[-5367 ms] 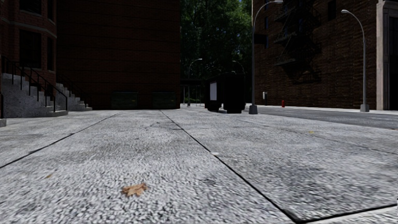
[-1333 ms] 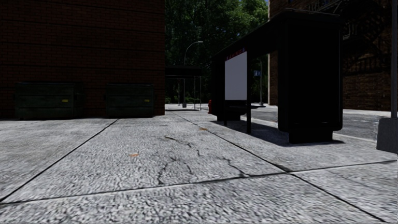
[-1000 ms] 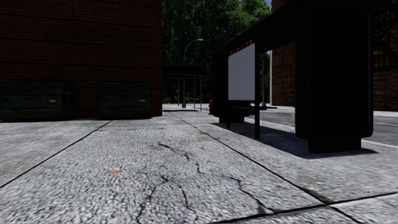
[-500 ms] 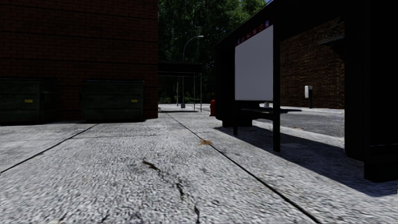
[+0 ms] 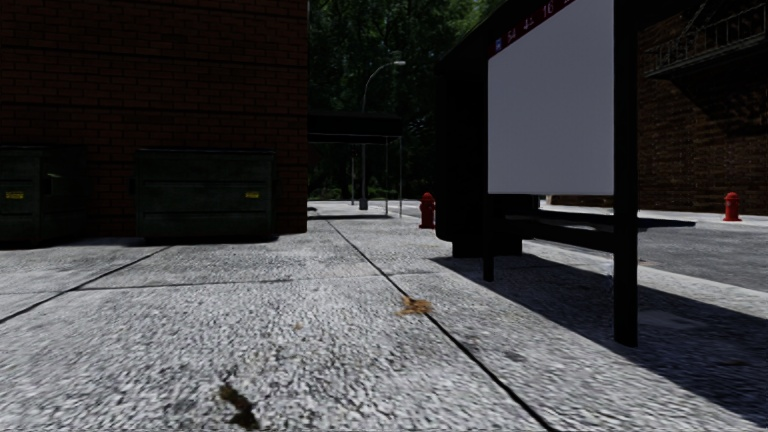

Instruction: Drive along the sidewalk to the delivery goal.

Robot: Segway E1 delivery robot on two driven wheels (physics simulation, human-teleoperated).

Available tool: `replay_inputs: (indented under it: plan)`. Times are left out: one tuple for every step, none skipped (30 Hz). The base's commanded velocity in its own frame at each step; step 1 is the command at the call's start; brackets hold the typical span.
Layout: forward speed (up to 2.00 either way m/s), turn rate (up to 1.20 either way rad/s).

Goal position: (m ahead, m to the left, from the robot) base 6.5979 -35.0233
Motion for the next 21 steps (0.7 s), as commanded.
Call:
replay_inputs:
  plan:
    - [2.00, 0.26]
    - [2.00, 0.26]
    - [2.00, 0.26]
    - [2.00, 0.26]
    - [2.00, 0.26]
    - [2.00, 0.26]
    - [2.00, 0.26]
    - [2.00, 0.26]
    - [2.00, 0.26]
    - [2.00, 0.26]
    - [2.00, 0.26]
    - [2.00, 0.26]
    - [2.00, 0.26]
    - [2.00, 0.26]
    - [2.00, 0.22]
    - [2.00, 0.19]
    - [2.00, 0.19]
    - [2.00, 0.19]
    - [2.00, 0.19]
    - [2.00, 0.19]
    - [2.00, 0.19]
